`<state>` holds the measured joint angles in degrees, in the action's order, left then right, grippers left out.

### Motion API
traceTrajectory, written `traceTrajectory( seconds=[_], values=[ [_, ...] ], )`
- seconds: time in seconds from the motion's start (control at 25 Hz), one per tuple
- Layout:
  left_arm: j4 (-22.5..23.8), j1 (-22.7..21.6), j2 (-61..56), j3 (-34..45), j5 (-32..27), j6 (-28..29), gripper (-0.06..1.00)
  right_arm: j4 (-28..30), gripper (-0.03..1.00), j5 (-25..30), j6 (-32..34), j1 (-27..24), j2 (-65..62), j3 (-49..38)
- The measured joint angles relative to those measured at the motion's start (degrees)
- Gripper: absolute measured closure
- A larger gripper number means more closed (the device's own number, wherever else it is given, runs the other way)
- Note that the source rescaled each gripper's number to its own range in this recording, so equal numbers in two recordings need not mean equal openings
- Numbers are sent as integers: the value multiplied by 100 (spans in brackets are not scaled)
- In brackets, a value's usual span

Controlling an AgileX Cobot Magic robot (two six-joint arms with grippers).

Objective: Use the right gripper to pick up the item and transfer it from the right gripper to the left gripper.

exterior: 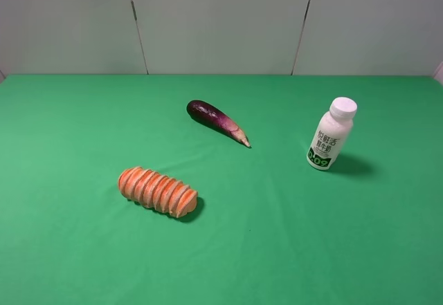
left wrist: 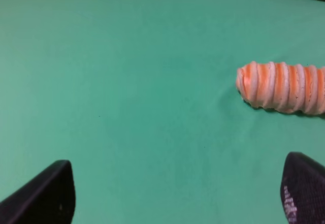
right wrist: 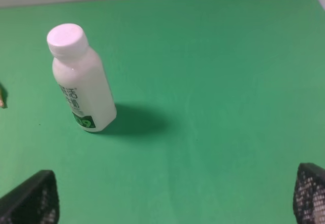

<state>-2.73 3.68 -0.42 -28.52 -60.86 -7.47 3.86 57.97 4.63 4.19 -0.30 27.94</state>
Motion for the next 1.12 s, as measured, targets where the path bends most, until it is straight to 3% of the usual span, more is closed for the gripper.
traceTrajectory(
  seconds=[1.12],
  values=[
    [0, 0, 0, 0, 0, 0, 38, 0, -3, 0, 8, 0, 0, 0]
  ],
)
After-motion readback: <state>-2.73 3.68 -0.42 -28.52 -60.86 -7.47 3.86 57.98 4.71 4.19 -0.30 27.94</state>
